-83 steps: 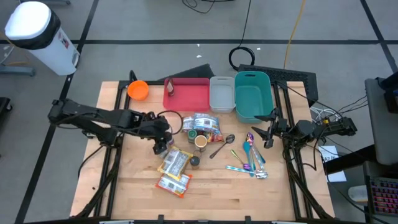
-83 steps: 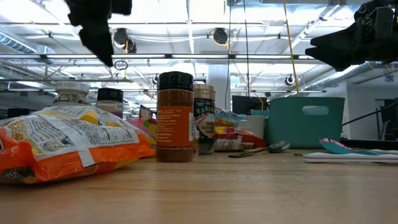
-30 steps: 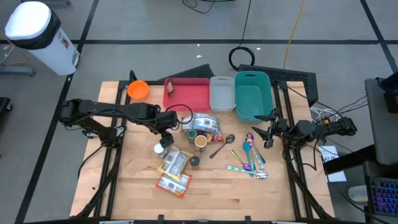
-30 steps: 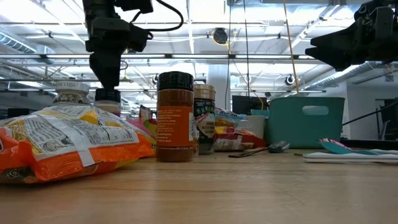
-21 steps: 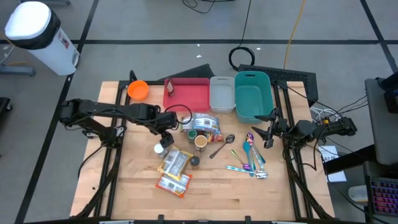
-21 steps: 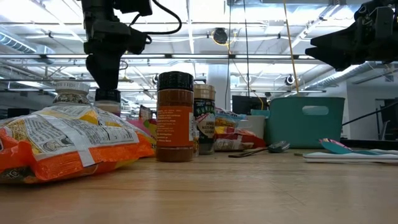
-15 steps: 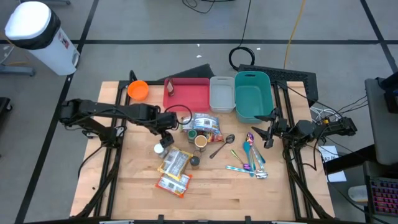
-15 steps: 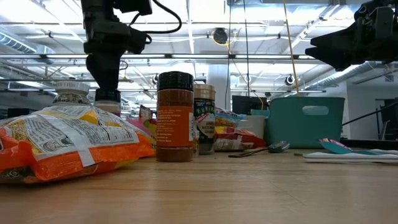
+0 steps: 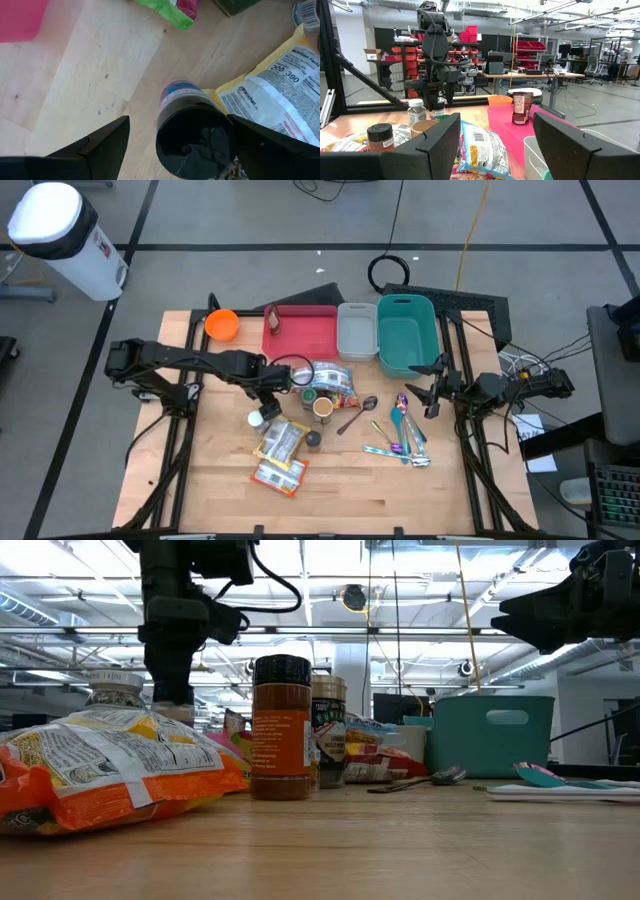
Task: Pick & Place Food Item
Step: Put the violet seasoning bottle into the red bin
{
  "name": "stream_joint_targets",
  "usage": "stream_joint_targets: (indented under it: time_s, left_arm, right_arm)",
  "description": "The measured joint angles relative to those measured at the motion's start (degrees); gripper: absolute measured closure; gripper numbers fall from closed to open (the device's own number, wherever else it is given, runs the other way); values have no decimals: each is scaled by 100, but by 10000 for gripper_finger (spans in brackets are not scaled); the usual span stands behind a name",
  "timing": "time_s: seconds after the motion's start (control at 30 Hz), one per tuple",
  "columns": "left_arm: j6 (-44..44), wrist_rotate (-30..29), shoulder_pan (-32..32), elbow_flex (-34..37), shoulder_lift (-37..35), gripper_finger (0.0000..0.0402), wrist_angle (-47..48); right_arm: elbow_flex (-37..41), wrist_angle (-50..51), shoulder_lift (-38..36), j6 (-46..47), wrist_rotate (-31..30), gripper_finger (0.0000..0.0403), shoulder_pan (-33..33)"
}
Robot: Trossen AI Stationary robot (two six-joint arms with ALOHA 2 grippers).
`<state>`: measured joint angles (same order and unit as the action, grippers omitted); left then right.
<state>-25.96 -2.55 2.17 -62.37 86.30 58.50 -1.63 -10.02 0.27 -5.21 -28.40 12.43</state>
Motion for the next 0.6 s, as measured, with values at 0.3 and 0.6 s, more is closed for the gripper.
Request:
stream_joint_targets:
  time_s: [0.3, 0.6]
  left_arm:
    - [18, 13, -2, 0, -2, 155, 39]
    - [147, -6, 94, -166, -66, 197, 217]
  right_arm:
    - [2, 2, 2, -2, -2, 161, 0]
    - [1, 1, 2, -2, -2, 161, 0]
